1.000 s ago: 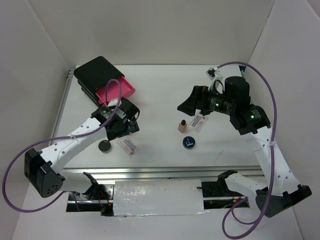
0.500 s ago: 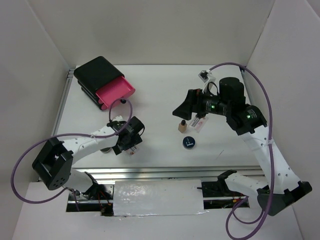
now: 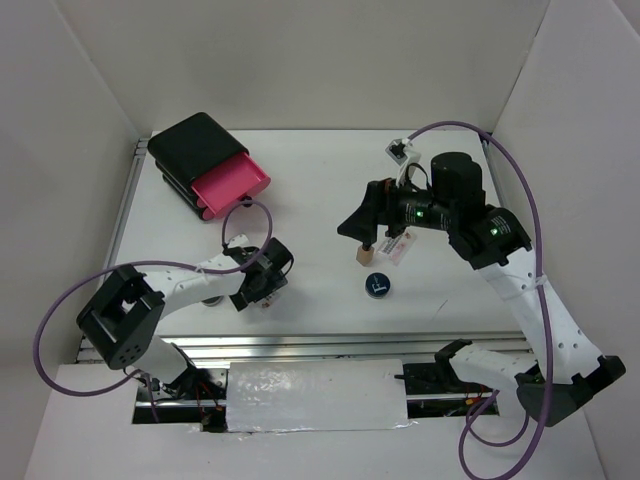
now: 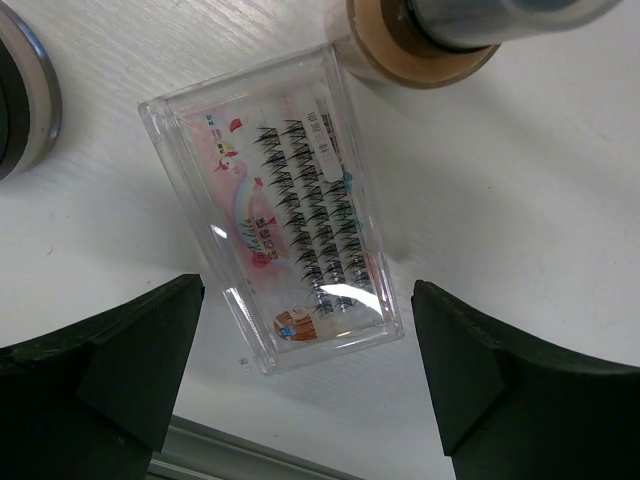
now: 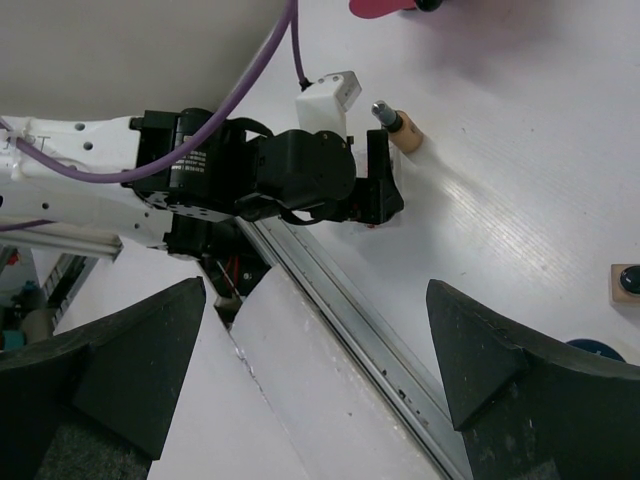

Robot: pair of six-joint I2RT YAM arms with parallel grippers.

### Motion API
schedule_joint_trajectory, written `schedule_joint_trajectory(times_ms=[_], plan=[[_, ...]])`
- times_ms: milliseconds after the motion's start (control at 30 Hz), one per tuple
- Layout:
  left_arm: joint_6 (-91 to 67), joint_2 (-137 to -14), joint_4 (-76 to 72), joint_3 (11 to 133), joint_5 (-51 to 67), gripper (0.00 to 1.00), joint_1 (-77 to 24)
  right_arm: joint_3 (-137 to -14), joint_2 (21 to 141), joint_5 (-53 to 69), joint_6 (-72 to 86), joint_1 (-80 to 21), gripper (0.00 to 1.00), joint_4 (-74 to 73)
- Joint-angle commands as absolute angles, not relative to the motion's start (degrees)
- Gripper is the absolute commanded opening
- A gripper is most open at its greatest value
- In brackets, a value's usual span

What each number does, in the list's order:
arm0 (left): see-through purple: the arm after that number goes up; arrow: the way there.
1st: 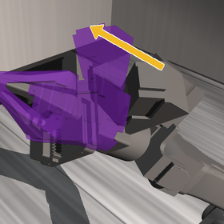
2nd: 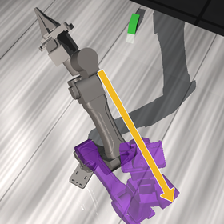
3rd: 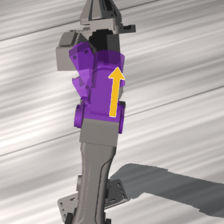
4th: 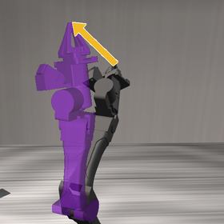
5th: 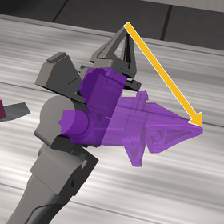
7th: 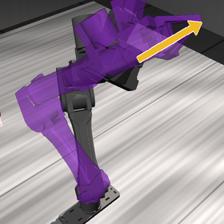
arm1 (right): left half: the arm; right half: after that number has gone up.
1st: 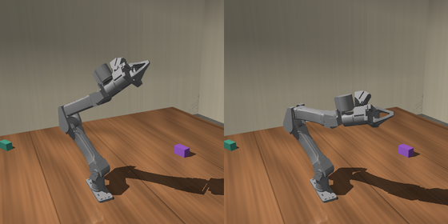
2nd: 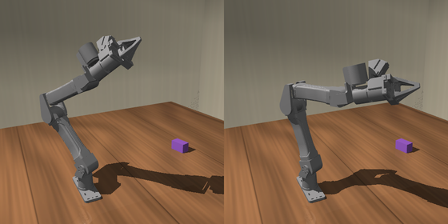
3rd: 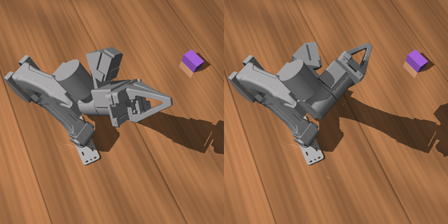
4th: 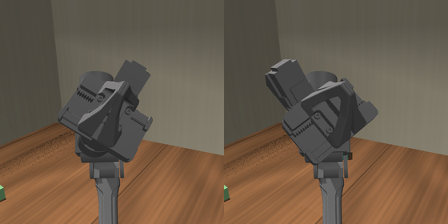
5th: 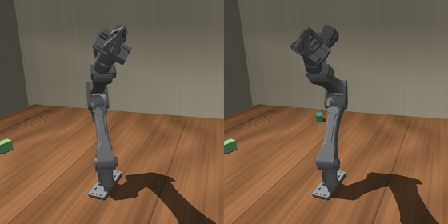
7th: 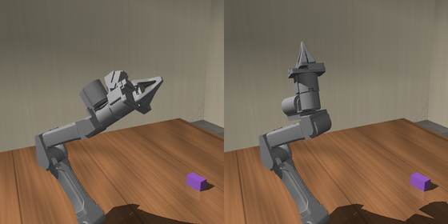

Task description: Organize the makeup

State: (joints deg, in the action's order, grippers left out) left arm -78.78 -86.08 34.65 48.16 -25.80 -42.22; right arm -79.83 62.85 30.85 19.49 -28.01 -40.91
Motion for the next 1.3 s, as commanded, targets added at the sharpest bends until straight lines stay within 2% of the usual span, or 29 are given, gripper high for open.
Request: schedule_joint_trajectory(times_ms=[0,133,267,433,533,567,733,900,1067,1267], plan=[[-80.9,-86.9,34.2,48.0,-27.5,0.99,-42.5,-82.1,62.7,30.9,18.3,-28.7,1.0,-39.9],[-81.2,-88.1,33.4,47.1,-26.5,0.99,-42.5,-82.1,62.9,31.0,18.4,-28.7,1.0,-39.6],[-80.9,-90.2,32.2,46.6,-25.2,0.85,-42.4,-82.4,63.2,30.8,18.2,-29.0,1.0,-40.0],[-80.9,-89.7,32.0,46.3,-23.0,0.82,-42.3,-83.0,63.1,30.4,18.3,-29.1,1.0,-40.2],[-81.1,-87.8,34.3,47.1,-22.6,0.64,-42.5,-83.1,62.8,30.1,18.2,-29.1,1.0,-40.3],[-81.2,-86.0,34.8,47.3,-22.6,0.54,-42.6,-83.2,62.8,30.0,18.3,-29.1,1.0,-40.2],[-83.2,-79.2,41.8,48.7,-22.8,0.41,-43.7,-83.5,62.8,29.4,18.2,-29.0,1.0,-40.3],[-84.9,-71.5,50.0,53.7,-25.8,0.3,-45.4,-83.9,63.4,29.1,18.1,-29.1,1.0,-40.2],[-80.3,-68.6,57.5,65.4,-30.1,0.19,-45.9,-85.1,64.2,29.0,18.2,-29.1,1.0,-40.2],[-53.6,-72.8,51.0,81.2,-41.1,0.19,-43.5,-86.2,64.9,27.7,18.2,-29.1,1.0,-39.9]])
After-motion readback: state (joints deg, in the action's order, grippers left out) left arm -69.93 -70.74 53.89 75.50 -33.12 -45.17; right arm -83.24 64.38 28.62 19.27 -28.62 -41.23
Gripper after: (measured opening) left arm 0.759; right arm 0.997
